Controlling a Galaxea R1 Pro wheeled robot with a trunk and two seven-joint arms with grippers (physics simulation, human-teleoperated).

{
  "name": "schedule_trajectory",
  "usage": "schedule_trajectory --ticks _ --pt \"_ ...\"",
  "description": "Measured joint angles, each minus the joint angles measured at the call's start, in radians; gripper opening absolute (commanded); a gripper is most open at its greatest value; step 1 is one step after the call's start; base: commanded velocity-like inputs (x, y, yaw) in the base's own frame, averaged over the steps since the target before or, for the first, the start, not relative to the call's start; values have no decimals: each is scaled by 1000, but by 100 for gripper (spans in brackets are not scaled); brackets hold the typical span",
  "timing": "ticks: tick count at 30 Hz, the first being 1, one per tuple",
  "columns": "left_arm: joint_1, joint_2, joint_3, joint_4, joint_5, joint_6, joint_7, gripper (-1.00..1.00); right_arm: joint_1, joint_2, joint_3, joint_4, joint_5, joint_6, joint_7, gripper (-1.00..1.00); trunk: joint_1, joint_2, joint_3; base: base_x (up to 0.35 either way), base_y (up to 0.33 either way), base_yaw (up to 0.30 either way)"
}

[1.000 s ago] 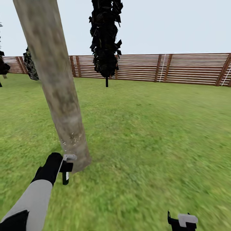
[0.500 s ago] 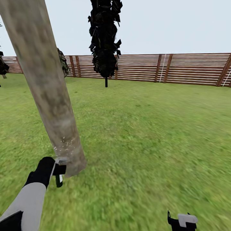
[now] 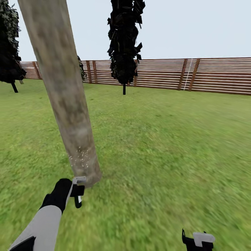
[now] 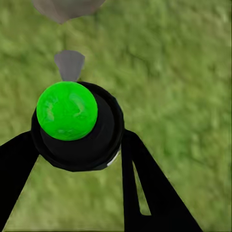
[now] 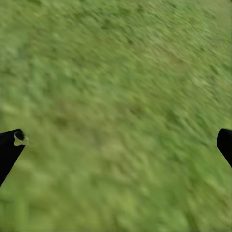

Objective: In the garden, pick up the pesticide atomizer on the floor and spray pesticide onto both trees until each tree trunk is fully covered.

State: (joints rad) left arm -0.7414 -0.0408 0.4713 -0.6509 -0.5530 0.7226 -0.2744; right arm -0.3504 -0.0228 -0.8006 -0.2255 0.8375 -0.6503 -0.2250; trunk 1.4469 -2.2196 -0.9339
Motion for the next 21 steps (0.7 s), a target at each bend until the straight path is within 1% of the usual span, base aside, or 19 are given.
schedule_trajectory --ticks 1,2,3,4,6,8,11,14,18,21 --pt "7 15 4 10 -11 -11 33 -100 0 0 0 0 0 0 0 100 0 0 0 0 0 86" --pt "19 31 7 13 -8 -19 66 -100 0 0 0 0 0 0 0 100 0 0 0 0 0 55" --pt "27 41 9 15 0 -26 85 -100 0 0 0 0 0 0 0 100 0 0 0 0 0 35" --pt "34 48 9 16 3 -38 101 -100 0 0 0 0 0 0 0 100 0 0 0 0 0 18" --pt "58 57 9 19 8 -90 122 -100 0 0 0 0 0 0 0 100 0 0 0 95 -37 7" --pt "79 58 10 23 12 -120 128 -100 0 0 0 -1 0 0 0 100 0 0 0 222 -113 2" --pt "86 59 11 40 16 -130 130 -100 0 0 0 -2 0 0 -1 100 0 0 0 266 -140 0" --pt "87 52 10 42 18 -133 130 -100 0 0 0 -1 0 0 -1 100 0 0 0 183 -212 0" --pt "87 58 13 42 18 -132 130 -100 0 0 0 -2 0 0 -1 100 0 0 0 46 -269 0" --pt "87 57 21 42 19 -132 130 -100 0 0 0 -2 0 0 -2 100 0 0 0 162 -243 67"
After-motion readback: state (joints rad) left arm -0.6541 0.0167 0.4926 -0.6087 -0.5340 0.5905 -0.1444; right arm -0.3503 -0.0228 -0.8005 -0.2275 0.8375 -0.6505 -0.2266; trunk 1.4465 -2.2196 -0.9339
